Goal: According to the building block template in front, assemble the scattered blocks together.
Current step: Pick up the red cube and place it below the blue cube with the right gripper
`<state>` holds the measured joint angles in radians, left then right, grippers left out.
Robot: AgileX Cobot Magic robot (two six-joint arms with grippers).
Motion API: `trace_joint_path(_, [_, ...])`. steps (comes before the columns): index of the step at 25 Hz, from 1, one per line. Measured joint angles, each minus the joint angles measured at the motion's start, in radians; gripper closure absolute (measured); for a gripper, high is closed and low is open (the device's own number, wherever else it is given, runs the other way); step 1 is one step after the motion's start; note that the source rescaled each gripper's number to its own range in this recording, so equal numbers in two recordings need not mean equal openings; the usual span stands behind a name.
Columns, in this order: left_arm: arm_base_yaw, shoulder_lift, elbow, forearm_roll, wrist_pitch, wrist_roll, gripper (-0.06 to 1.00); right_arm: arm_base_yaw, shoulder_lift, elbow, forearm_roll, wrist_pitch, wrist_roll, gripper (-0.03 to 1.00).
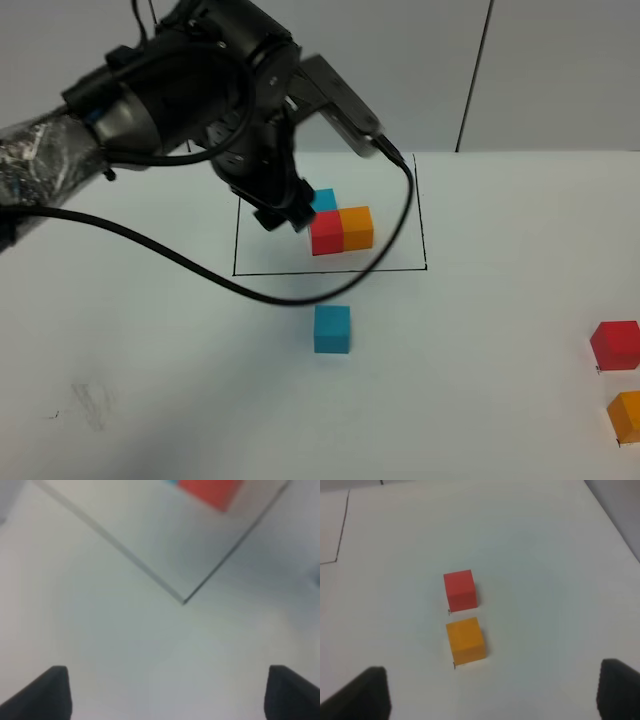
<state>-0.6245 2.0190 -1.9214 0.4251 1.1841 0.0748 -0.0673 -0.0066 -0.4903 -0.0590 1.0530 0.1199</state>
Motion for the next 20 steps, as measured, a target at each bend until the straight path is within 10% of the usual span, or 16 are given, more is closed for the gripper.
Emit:
trace_joint_path(6, [0.16,-0.115,0.001,0.107,0.009,-0.34,0.14,0.0,0.0,0.0,0.0,0.0,0.0,0.1])
trace_joint_path(12, [0.273,-0.245,0.055,-0.014,0.01,-0.359,0.13,0.0,0.0,0.0,0.0,0.0,0.0,0.1])
trace_joint_path(20, [0.274,-0.507,0.297,0.064,0.01,-0.383,0.14,0.0,0.0,0.0,0.0,0.0,0.0,0.1])
